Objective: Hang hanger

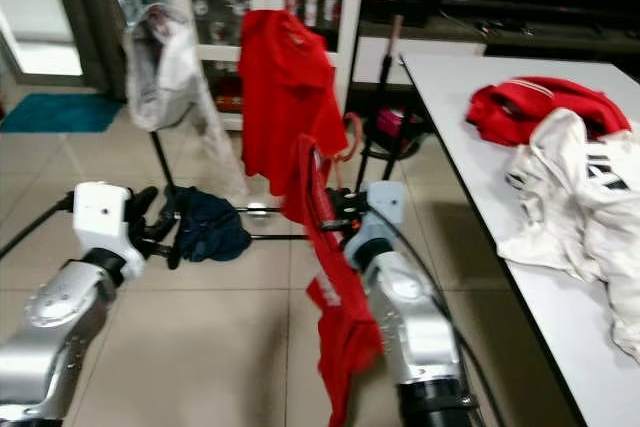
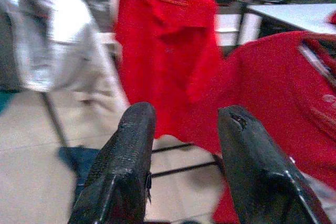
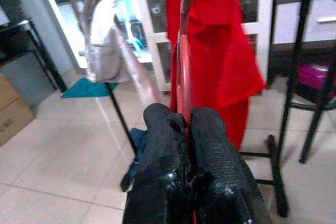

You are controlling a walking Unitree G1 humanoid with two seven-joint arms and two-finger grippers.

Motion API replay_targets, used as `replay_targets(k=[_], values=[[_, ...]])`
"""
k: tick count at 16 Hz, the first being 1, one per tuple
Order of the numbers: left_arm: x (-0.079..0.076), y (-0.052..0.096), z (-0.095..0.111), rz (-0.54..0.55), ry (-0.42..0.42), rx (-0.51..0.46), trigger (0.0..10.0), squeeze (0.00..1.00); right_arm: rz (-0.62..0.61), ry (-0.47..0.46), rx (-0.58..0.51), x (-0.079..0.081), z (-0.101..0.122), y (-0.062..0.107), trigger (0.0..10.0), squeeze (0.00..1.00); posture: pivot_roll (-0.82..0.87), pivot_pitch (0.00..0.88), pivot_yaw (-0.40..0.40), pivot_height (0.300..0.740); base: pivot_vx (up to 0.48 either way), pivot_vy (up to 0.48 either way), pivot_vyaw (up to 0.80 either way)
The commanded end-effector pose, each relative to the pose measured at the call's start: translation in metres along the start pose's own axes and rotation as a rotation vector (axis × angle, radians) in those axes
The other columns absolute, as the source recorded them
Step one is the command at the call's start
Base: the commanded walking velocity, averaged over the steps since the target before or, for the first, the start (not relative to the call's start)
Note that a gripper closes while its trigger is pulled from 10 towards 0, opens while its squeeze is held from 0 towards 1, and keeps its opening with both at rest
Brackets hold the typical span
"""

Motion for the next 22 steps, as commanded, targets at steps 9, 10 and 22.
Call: replay_targets(k=[9, 10, 22], values=[[0.002, 0.001, 0.003, -0.002, -0.010, -0.008, 10.0, 0.00, 0.048, 0.031, -0.023, 0.010, 0.007, -0.001, 10.0, 0.00, -0.05, 0.000, -0.045, 0.727, 0.309, 0.000, 0.27], [0.003, 0.000, 0.003, 0.000, -0.010, -0.008, 10.0, 0.00, 0.042, 0.047, -0.026, 0.010, 0.008, -0.002, 10.0, 0.00, -0.05, 0.000, -0.045, 0.727, 0.307, 0.000, 0.00], [0.003, 0.000, 0.004, 0.006, 0.010, -0.013, 10.0, 0.00, -0.085, 0.044, -0.082, -0.010, 0.018, -0.004, 10.0, 0.00, -0.05, 0.000, -0.054, 0.727, 0.315, 0.000, 0.00]])
Point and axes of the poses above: a point about 5 cm out from each wrist's last joint towards the gripper, its own y axis pointing back from the gripper into the wrist, its own z axis along the axis of the wrist's last joint, x = y × z, the point moved 3 cm from there along -y, pointing out of the wrist towards the gripper, and after that the axes turned 15 degrees about -y, right-handed, at the moved point
